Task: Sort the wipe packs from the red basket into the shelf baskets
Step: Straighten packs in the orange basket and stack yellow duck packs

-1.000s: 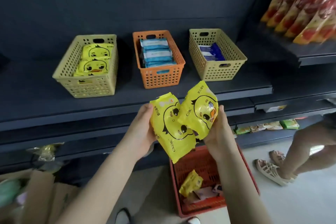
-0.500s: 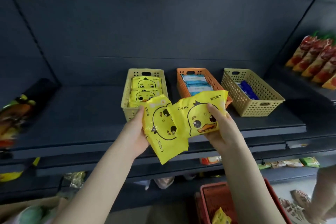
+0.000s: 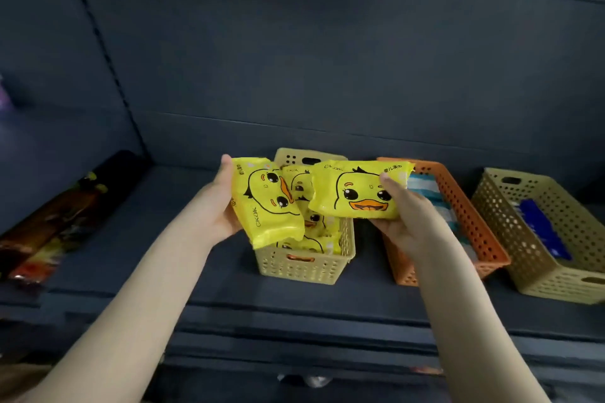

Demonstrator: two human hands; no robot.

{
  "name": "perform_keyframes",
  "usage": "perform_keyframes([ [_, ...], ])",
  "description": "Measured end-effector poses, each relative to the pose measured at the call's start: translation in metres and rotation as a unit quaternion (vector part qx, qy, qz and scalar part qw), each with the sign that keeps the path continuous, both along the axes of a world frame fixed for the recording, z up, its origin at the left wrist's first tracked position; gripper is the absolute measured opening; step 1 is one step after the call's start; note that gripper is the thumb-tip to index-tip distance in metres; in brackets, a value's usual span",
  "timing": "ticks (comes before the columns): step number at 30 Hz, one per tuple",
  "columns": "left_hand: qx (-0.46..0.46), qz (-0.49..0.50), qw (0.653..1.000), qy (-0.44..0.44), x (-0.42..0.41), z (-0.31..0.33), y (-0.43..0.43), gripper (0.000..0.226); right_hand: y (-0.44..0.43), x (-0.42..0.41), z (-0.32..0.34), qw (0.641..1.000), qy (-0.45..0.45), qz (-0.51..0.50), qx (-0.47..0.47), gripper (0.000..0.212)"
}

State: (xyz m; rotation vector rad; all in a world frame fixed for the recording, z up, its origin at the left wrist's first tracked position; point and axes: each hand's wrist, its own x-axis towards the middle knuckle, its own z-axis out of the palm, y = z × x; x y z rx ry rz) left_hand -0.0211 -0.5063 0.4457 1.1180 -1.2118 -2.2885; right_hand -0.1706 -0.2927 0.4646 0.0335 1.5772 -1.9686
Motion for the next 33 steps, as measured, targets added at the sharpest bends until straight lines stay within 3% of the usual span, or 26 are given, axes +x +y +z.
perform_keyframes([
  [5,-0.029,0.017,0.999,-0.019,-0.014,-0.004,-0.027,0.041,-0.033,-0.034,-0.017,0.999,0.026,0.011,0.039,0.035],
  [12,-0.019,-0.011,1.000,-0.016,-0.023,-0.006,-0.053,0.034,-0.072,-0.033,-0.046,0.992,0.056,-0.017,0.113,0.052],
  [16,-0.009,-0.046,0.999,-0.027,-0.033,-0.008,-0.074,0.039,-0.103,-0.037,-0.048,0.984,0.090,-0.035,0.148,0.020],
  [21,-0.006,-0.095,0.995,-0.036,-0.046,-0.008,-0.088,0.031,-0.144,-0.041,-0.056,0.978,0.060,-0.060,0.189,0.037],
  [23,-0.005,-0.109,0.993,-0.038,-0.051,-0.011,-0.094,0.031,-0.155,-0.045,-0.067,0.971,0.049,-0.058,0.226,0.034],
  [25,-0.004,-0.122,0.992,-0.042,-0.054,-0.015,-0.100,0.032,-0.160,-0.046,-0.077,0.951,0.084,-0.042,0.295,0.032],
  [28,-0.004,-0.140,0.989,-0.049,-0.057,-0.020,-0.107,0.034,-0.158,-0.051,-0.082,0.905,0.208,-0.031,0.370,0.038],
  [33,-0.014,-0.163,0.985,-0.058,-0.064,-0.029,-0.112,0.037,-0.143,-0.049,-0.082,0.810,0.409,0.005,0.420,0.078],
])
